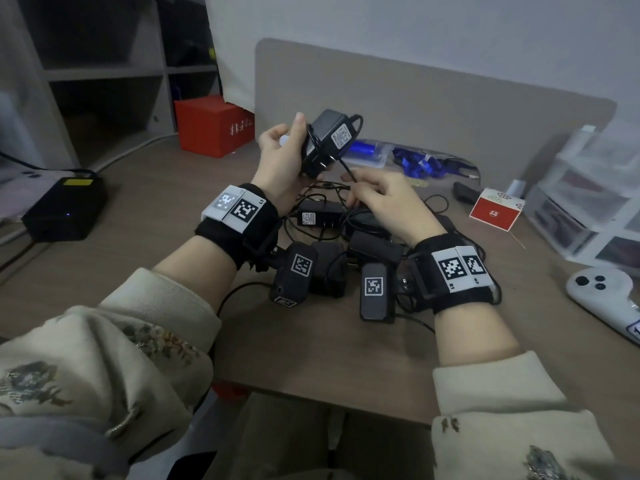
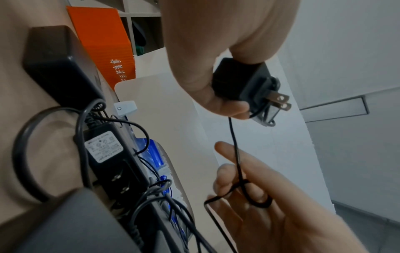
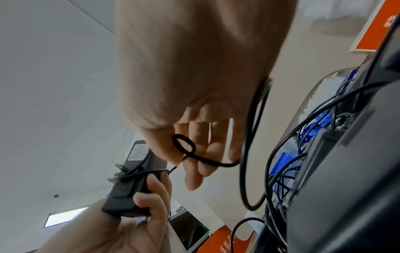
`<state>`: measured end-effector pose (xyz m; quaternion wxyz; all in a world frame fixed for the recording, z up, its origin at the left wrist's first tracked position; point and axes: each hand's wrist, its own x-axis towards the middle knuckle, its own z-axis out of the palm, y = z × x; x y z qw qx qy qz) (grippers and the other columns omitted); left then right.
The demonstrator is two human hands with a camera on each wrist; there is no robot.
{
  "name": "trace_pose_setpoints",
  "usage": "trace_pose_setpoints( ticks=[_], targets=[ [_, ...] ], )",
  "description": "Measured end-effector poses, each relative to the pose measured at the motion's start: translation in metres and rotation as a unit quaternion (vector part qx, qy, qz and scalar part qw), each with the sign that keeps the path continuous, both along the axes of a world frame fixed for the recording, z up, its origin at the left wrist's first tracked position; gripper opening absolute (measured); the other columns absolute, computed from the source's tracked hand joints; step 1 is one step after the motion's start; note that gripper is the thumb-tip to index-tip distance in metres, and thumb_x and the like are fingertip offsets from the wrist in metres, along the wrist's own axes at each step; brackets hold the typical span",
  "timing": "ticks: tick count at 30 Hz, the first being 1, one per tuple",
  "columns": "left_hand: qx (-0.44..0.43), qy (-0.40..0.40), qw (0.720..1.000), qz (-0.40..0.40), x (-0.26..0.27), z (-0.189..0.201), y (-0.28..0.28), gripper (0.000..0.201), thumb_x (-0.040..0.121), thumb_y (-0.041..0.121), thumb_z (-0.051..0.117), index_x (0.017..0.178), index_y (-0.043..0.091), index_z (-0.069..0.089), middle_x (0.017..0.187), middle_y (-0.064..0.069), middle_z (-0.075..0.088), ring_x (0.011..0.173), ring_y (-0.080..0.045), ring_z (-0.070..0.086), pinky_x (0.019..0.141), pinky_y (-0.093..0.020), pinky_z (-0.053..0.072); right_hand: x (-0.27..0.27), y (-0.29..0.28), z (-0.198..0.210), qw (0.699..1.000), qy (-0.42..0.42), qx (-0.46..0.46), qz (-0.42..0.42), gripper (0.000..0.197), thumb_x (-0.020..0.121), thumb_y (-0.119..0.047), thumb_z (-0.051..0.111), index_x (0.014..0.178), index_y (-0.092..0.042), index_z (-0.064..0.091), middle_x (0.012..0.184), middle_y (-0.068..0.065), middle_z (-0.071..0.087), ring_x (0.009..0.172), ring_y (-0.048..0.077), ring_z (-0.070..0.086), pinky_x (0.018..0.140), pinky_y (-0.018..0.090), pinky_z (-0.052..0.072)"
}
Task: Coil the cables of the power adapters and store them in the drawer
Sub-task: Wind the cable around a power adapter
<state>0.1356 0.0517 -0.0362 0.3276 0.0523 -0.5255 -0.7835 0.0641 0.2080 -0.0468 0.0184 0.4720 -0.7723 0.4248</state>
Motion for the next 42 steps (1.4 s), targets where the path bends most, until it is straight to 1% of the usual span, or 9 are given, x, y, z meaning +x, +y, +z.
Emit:
trace_pose_setpoints(
  ticks=[12,16,20,23,28,30,34,38,42],
  targets=[
    [0.06,-0.018,0.983,0.171,-0.014,-0.006,-0.027,0.027,0.104,0.038,0.04,0.119,0.018,0.028,0.116,-0.013,0.055,0.076,-0.022,0.063,0.05,-0.027,0.052,0.01,0.005,0.001,0.999,-0.024,0.045,-0.004,0.025,0.102,-0.026,0.049,0.108,-0.016,0.072,0.037,-0.013,0.048,0.038,0.001,0.044,0.059,0.014,0.039],
    [0.069,-0.034,0.969,0.235,-0.012,-0.009,-0.039,0.023,0.101,0.041,0.044,0.107,0.024,0.031,0.116,-0.013,0.055,0.094,-0.033,0.067,0.073,-0.044,0.059,0.014,0.005,0.004,0.999,-0.013,0.02,0.021,0.021,0.096,-0.016,0.06,0.112,-0.008,0.071,0.074,-0.022,0.067,0.062,-0.016,0.058,0.067,0.006,0.042],
    [-0.051,-0.037,0.958,0.281,-0.009,-0.011,-0.033,0.025,0.1,0.038,0.047,0.109,0.021,0.03,0.095,-0.005,0.053,0.084,-0.022,0.061,0.076,-0.043,0.056,0.008,0.006,0.001,0.999,0.03,-0.014,-0.023,0.013,0.095,-0.024,0.062,0.098,-0.022,0.074,0.058,-0.011,0.06,0.051,0.0,0.053,0.064,0.025,0.05],
    [-0.111,-0.053,0.95,0.287,-0.006,-0.01,-0.031,0.032,0.089,0.052,0.051,0.102,0.031,0.032,0.114,-0.015,0.055,0.096,-0.029,0.063,0.083,-0.056,0.055,0.009,0.008,0.004,0.997,0.069,-0.008,-0.029,0.015,0.091,-0.034,0.064,0.098,-0.029,0.076,0.076,-0.019,0.069,0.08,0.005,0.066,0.083,0.046,0.055],
    [-0.119,-0.056,0.949,0.288,-0.004,-0.007,-0.029,0.032,0.095,0.041,0.055,0.105,0.023,0.031,0.1,-0.003,0.051,0.087,-0.02,0.059,0.084,-0.049,0.055,0.023,0.004,0.015,0.993,0.066,0.095,0.002,0.012,0.088,-0.032,0.069,0.094,-0.029,0.078,0.082,-0.019,0.073,0.086,0.009,0.068,0.091,0.043,0.052],
    [-0.121,-0.052,0.947,0.293,-0.005,-0.008,-0.029,0.032,0.097,0.036,0.055,0.107,0.018,0.03,0.094,0.0,0.047,0.082,-0.016,0.053,0.081,-0.042,0.053,0.027,0.003,0.017,0.991,0.052,0.122,0.018,0.012,0.088,-0.029,0.069,0.092,-0.025,0.079,0.086,-0.009,0.076,0.087,0.017,0.068,0.093,0.043,0.051],
    [-0.15,-0.062,0.944,0.289,-0.003,-0.007,-0.025,0.034,0.096,0.039,0.055,0.108,0.02,0.03,0.091,-0.002,0.049,0.082,-0.024,0.058,0.079,-0.053,0.055,0.027,0.003,0.017,0.992,0.055,0.104,0.041,0.016,0.089,-0.029,0.067,0.089,-0.018,0.079,0.087,0.014,0.074,0.088,0.034,0.065,0.094,0.047,0.05],
    [-0.221,-0.085,0.928,0.288,-0.002,-0.008,-0.023,0.043,0.095,0.041,0.057,0.117,0.014,0.033,0.083,0.0,0.052,0.085,-0.032,0.063,0.078,-0.048,0.055,0.028,0.001,0.017,0.994,0.082,0.066,0.04,0.012,0.09,-0.033,0.066,0.089,-0.032,0.078,0.075,-0.016,0.073,0.075,0.01,0.066,0.079,0.047,0.055],
    [-0.338,-0.147,0.891,0.266,0.0,-0.006,-0.018,0.042,0.095,0.043,0.059,0.119,0.014,0.042,0.091,0.001,0.054,0.087,-0.024,0.056,0.073,-0.032,0.045,0.031,-0.002,0.019,0.989,0.147,0.012,0.019,0.022,0.092,-0.036,0.057,0.086,-0.024,0.074,0.06,-0.015,0.061,0.061,0.009,0.057,0.067,0.047,0.053]
  ],
)
